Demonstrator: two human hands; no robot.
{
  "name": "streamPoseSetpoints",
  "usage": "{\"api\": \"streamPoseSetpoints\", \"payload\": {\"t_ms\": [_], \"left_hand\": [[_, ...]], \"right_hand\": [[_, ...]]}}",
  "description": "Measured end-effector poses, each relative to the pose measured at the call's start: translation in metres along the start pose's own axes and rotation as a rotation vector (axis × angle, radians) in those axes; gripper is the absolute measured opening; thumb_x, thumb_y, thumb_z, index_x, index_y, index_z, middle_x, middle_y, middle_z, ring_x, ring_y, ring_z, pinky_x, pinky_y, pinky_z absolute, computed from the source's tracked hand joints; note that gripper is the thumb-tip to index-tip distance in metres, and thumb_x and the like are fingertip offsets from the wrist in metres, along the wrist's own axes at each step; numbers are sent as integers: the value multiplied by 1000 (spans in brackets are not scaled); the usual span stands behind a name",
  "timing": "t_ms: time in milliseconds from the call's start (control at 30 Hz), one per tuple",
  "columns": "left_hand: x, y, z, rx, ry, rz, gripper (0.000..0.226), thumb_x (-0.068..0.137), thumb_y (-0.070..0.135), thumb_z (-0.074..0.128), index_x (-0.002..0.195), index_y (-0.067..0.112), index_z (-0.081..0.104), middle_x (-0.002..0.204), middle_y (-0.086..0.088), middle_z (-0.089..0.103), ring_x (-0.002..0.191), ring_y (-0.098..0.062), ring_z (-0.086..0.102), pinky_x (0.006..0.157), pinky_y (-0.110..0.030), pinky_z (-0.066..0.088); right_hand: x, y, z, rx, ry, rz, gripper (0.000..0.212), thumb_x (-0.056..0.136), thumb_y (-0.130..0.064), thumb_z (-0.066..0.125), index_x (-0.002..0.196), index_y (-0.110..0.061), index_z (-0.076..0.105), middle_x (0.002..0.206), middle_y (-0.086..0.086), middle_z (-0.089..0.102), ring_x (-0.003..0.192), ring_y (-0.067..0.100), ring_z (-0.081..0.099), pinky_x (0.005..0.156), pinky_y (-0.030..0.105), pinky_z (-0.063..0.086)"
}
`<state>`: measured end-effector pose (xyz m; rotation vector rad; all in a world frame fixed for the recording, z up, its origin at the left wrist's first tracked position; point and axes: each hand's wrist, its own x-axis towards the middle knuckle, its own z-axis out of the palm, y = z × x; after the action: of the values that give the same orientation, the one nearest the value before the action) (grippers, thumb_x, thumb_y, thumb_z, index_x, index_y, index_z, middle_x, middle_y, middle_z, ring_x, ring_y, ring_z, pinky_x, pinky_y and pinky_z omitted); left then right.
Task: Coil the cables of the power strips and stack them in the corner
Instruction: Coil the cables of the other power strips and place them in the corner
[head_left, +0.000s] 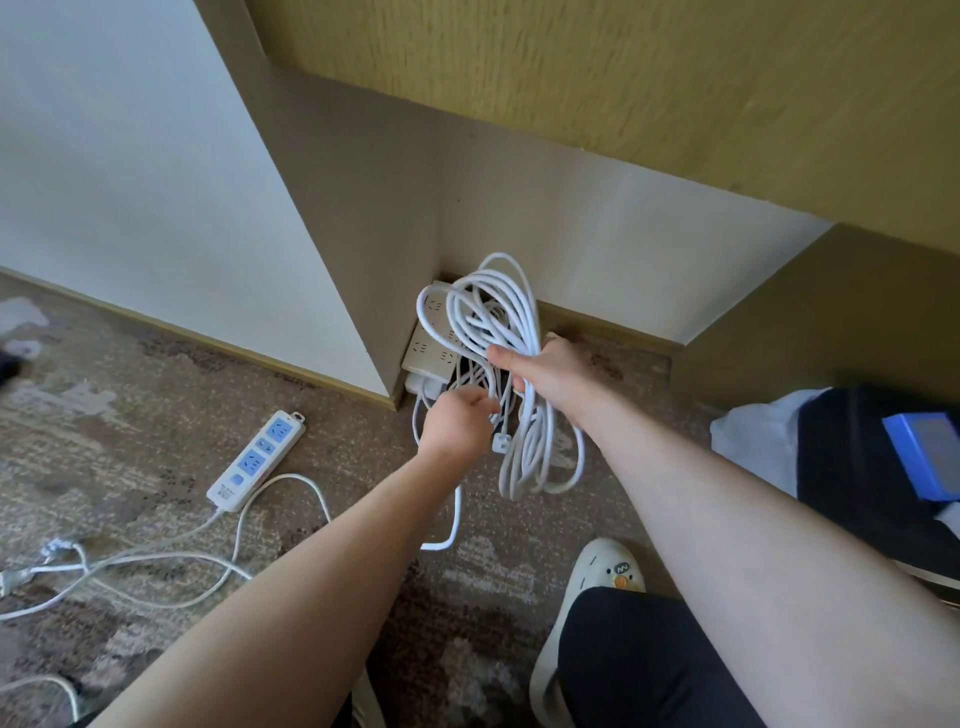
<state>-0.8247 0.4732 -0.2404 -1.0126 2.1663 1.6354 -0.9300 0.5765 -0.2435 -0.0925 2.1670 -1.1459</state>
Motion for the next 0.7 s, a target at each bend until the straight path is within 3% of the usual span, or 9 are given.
{"api": "streamPoseSetpoints", "payload": {"t_ms": [67, 233, 367, 467, 567, 700], "left_hand": [[0, 0, 0, -49, -22, -46, 27, 98, 17, 47, 78, 15, 64, 59, -1, 55, 51, -16, 45, 52, -27, 35], [-3, 3, -2, -147, -66, -75, 23, 96, 19, 53, 81, 15, 69, 55, 3, 65, 38, -8, 43, 39, -19, 34], [-5, 2, -2, -177, -95, -55, 23, 96, 19, 55, 79, 13, 69, 58, 2, 69, 36, -6, 42, 37, -17, 34], [-6, 0, 0, -160, -126, -12, 23, 97, 20, 55, 80, 12, 70, 69, -3, 72, 37, -7, 43, 42, -19, 38], [-9, -3, 1, -142, -168, 28, 24, 98, 18, 51, 90, 8, 72, 85, -12, 74, 43, -8, 49, 43, -21, 39], [-17, -11, -10, -132, -208, 72, 21, 96, 15, 53, 93, 15, 74, 52, 5, 59, 40, -8, 46, 43, -22, 38]], "right_hand": [[-1, -4, 2, -21, -12, -20, 49, 71, -60, 81, 69, -15, 61, 41, -14, 56, 35, -2, 52, 41, 13, 40], [0, -8, -3, 43, -78, -99, 38, 68, -46, 88, 80, -13, 72, 51, -14, 64, 47, -4, 60, 46, 11, 43], [-3, -7, -9, 5, -161, -131, 28, 70, -37, 88, 88, -19, 76, 74, -9, 75, 66, 2, 70, 63, 20, 52], [-4, -6, -9, -34, -98, -130, 23, 71, -32, 83, 88, -17, 76, 80, 0, 77, 73, 11, 73, 73, 32, 59], [-5, -7, -6, -69, -7, -117, 14, 73, -28, 79, 81, -18, 74, 64, -6, 72, 57, 4, 67, 56, 23, 50], [-4, -9, -14, -60, 22, -76, 12, 75, -24, 78, 77, -15, 72, 65, 0, 66, 59, 14, 64, 58, 28, 50]]}}
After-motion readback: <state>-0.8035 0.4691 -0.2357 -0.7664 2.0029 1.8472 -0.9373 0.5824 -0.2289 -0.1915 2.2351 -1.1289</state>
